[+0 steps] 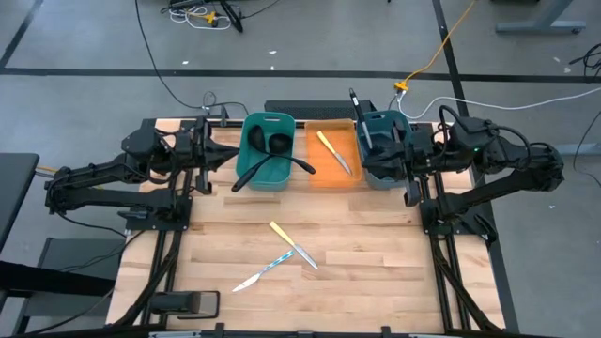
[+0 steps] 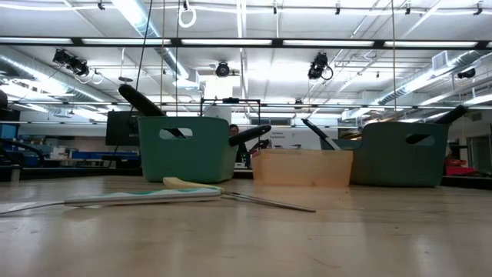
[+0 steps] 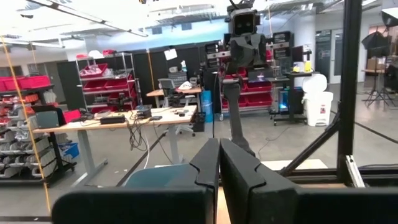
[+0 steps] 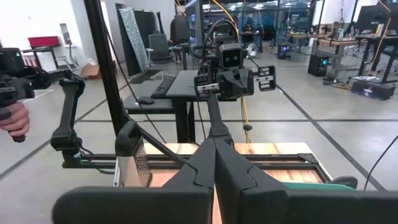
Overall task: Pick & Place Kitchen Items
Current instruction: Put the yellow table knife into the orange bin
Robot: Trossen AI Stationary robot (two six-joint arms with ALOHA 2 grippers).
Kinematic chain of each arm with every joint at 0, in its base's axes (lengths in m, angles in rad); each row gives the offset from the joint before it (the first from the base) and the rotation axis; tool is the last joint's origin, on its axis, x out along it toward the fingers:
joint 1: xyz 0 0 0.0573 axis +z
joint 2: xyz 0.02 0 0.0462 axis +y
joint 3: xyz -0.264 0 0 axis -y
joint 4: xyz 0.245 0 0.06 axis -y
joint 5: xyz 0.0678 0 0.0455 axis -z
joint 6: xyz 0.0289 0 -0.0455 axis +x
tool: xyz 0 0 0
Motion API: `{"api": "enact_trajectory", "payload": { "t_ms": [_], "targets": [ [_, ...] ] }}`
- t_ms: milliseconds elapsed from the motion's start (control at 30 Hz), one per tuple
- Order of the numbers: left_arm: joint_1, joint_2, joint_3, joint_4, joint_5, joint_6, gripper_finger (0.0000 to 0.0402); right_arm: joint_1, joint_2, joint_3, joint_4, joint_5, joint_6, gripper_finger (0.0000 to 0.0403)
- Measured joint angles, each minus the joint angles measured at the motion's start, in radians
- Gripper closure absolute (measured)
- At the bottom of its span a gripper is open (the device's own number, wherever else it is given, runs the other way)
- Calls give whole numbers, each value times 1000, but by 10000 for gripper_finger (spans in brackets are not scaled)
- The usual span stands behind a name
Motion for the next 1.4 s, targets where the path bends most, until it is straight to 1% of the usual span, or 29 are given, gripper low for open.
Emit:
{"api": "enact_trajectory", "payload": {
  "t_ms": [233, 367, 500, 633, 833, 967, 1167, 1300, 1400],
  "targets": [
    [0, 16, 0, -4, 102, -18, 386, 0, 0, 0, 0, 0, 0, 400],
    [0, 46, 0, -6, 135, -62, 386, 0, 0, 0, 0, 0, 4, 400],
    [0, 84, 0, -5, 165, -72, 386, 0, 0, 0, 0, 1, 4, 399],
    [0, 126, 0, -6, 179, -76, 386, 0, 0, 0, 0, 30, 6, 399],
    [0, 165, 0, 4, 181, -94, 386, -1, 0, 0, 0, 48, 22, 399],
    [0, 176, 1, 35, 200, -102, 386, 0, 0, 0, -10, 48, 26, 399],
    [0, 180, 2, 32, 202, -124, 386, 0, 0, 0, -17, 60, 26, 399],
    [0, 193, 46, -12, 210, -126, 386, -1, 0, 0, -17, 70, 26, 399],
    [0, 211, 100, -93, 209, -88, 386, 0, 0, 0, -18, 71, 24, 399]
  ]
}}
